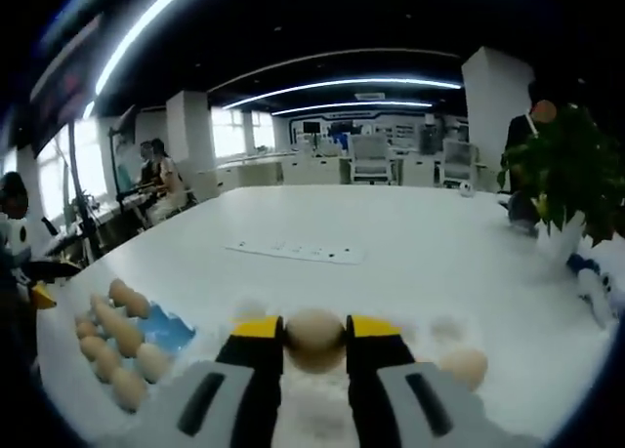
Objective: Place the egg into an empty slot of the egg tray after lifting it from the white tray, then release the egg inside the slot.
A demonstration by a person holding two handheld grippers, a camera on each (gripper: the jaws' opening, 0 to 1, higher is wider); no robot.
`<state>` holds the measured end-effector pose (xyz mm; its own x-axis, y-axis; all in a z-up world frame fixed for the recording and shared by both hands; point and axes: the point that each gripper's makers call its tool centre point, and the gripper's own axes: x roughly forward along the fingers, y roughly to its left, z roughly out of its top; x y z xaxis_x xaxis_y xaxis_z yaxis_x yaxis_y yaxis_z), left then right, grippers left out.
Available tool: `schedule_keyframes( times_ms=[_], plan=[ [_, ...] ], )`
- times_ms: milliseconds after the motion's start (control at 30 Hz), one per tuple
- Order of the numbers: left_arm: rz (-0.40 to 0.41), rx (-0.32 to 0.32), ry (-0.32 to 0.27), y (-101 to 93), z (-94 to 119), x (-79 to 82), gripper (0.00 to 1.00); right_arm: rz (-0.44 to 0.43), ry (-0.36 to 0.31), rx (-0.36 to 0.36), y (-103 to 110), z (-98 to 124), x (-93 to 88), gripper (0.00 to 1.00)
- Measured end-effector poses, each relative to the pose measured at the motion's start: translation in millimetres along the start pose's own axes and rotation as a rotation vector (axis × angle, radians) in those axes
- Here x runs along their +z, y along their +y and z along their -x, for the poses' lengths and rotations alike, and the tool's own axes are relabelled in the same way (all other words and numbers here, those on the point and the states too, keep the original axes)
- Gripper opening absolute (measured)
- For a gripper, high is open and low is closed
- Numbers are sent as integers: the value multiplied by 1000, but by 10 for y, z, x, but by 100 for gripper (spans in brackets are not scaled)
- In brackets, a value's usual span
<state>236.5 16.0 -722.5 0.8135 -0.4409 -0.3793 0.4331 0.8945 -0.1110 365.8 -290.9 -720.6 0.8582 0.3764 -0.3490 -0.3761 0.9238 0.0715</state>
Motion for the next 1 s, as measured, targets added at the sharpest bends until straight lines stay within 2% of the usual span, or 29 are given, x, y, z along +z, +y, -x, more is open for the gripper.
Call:
schedule_keyframes(
  times_ms=[200, 567, 1000],
  plan=[
    [2, 17, -11, 50, 15, 20, 83, 11, 3, 82, 300, -79, 14, 24],
    [6, 15, -1, 62, 12, -16, 82, 24, 29, 208, 809, -269, -75, 24],
    [8, 22, 0, 89, 17, -23, 82, 54, 40, 364, 1538, -489, -62, 24]
  ],
)
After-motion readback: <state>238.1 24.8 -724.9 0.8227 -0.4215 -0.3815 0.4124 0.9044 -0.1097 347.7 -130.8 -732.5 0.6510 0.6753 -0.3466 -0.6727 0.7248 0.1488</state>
